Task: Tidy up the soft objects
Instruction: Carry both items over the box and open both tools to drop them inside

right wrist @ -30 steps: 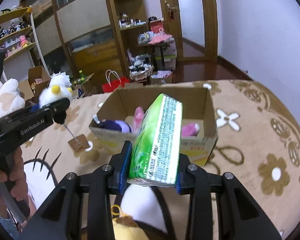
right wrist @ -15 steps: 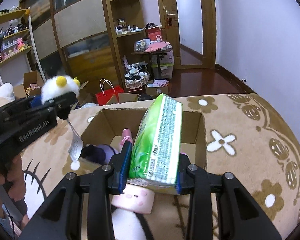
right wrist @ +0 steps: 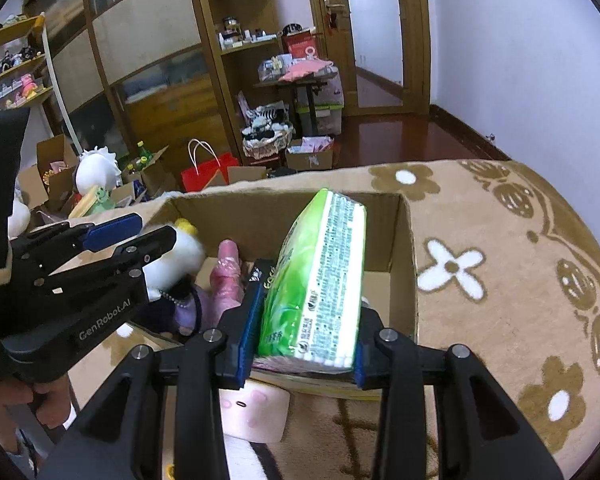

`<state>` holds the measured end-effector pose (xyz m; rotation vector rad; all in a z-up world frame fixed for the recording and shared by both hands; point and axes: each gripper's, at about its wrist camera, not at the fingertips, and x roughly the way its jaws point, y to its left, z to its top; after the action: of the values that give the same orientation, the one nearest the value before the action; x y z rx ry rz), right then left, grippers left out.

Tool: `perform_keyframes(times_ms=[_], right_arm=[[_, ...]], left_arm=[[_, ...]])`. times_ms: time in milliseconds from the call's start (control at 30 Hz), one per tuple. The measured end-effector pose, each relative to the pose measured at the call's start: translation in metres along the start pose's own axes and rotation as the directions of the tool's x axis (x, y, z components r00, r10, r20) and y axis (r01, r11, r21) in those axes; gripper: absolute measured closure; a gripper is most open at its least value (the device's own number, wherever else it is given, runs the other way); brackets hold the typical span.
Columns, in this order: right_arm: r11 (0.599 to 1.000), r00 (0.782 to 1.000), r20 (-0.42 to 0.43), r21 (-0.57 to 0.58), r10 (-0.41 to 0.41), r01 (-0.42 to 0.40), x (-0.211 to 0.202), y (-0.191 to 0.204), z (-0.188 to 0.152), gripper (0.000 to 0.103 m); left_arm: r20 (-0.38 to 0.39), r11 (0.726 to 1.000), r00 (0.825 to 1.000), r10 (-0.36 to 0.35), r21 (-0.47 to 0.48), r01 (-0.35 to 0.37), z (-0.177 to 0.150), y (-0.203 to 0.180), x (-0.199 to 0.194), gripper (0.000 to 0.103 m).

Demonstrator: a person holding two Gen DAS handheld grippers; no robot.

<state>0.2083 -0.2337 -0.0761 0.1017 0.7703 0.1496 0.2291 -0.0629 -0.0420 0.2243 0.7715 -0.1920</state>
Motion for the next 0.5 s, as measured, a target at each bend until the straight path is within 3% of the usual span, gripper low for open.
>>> perform_keyframes(times_ms=[67,133,200,333,400,500], right_arm=[[1.0,1.0,-0.01,0.007,0.001,-0.001,0.003,-0.002,-0.002,0.063],[1.0,1.0,-0.015,0.02,0.006,-0.005,0.005,-0.006,-0.005,0.061],[1.0,1.0,-0.015,0.031,0.003,-0.003,0.004,-0.008,-0.005,0.049],[0.999,1.0,0.003,0.043,-0.003,0.003,-0.004,-0.01,-0.005,0.033],[0.999,1.0,0.002,0.047,-0.012,0.011,-0.007,-0.011,-0.004,0.015],[0.998,1.0,0.007,0.064,0.002,-0.003,-0.015,-0.011,-0.004,0.007]], left_arm=[[0.011,1.0,1.0,0.007,-0.007,-0.007,-0.002,0.001,-0.002,0.043],[0.013,1.0,1.0,0.008,-0.018,-0.008,-0.003,0.003,-0.003,0.041],[-0.004,0.999,1.0,-0.001,-0.033,0.001,-0.003,0.008,-0.002,0.035],[-0.011,0.998,1.0,-0.002,-0.061,0.001,-0.004,0.016,-0.007,0.025],[-0.015,0.997,1.0,-0.003,-0.076,0.002,-0.004,0.019,-0.01,0.021],[-0.022,0.996,1.0,0.001,-0.091,-0.002,-0.003,0.025,-0.019,0.011]])
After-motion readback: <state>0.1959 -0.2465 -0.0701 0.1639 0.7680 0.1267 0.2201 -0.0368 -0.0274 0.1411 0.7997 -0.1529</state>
